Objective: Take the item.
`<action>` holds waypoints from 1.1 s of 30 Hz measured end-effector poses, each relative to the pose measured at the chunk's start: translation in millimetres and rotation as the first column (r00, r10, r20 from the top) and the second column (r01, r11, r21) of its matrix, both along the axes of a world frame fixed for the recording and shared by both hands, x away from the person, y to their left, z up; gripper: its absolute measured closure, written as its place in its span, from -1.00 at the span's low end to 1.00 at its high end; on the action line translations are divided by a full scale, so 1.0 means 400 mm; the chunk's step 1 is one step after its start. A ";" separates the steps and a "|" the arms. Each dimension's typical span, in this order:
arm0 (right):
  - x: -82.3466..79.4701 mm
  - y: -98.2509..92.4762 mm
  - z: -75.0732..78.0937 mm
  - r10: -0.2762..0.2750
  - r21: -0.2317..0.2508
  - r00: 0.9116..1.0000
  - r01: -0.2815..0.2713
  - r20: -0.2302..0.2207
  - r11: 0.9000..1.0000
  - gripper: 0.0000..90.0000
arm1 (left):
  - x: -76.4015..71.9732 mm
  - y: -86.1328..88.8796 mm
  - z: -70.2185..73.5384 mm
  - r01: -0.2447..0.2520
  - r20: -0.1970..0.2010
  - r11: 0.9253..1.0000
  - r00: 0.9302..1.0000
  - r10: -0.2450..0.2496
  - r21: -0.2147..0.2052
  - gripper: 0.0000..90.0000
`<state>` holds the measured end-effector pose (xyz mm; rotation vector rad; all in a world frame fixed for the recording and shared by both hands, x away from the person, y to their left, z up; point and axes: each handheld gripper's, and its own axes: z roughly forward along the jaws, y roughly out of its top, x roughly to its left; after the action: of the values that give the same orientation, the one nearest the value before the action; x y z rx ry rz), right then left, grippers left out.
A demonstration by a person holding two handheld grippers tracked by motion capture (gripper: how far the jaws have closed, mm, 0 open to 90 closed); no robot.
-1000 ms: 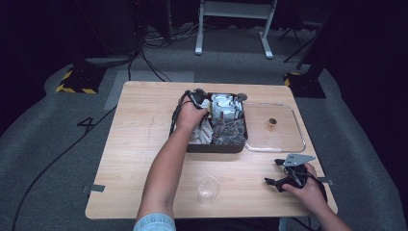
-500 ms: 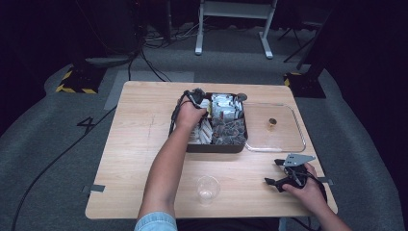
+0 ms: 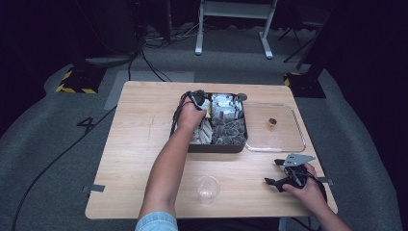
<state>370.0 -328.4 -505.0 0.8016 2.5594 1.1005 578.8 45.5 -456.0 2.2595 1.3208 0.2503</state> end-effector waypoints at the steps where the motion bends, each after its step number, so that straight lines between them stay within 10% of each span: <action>1: 0.000 0.000 0.000 -0.001 0.000 1.000 0.001 -0.001 1.000 -0.81 | -0.002 -0.001 0.001 0.009 0.003 1.000 1.000 -0.009 0.020 0.84; 16: 0.000 0.000 0.000 0.000 0.001 1.000 0.000 -0.001 1.000 -0.81 | -0.012 0.018 0.037 0.035 0.049 0.999 0.998 -0.036 0.008 1.00; 33: 0.003 -0.001 0.000 0.010 0.001 1.000 -0.010 -0.002 1.000 -0.81 | -0.044 0.082 0.161 0.048 0.156 0.994 0.987 -0.032 -0.099 1.00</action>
<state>371.2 -328.7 -505.0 0.7908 2.5675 1.1049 561.4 78.3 -391.7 2.1332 1.1809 0.3286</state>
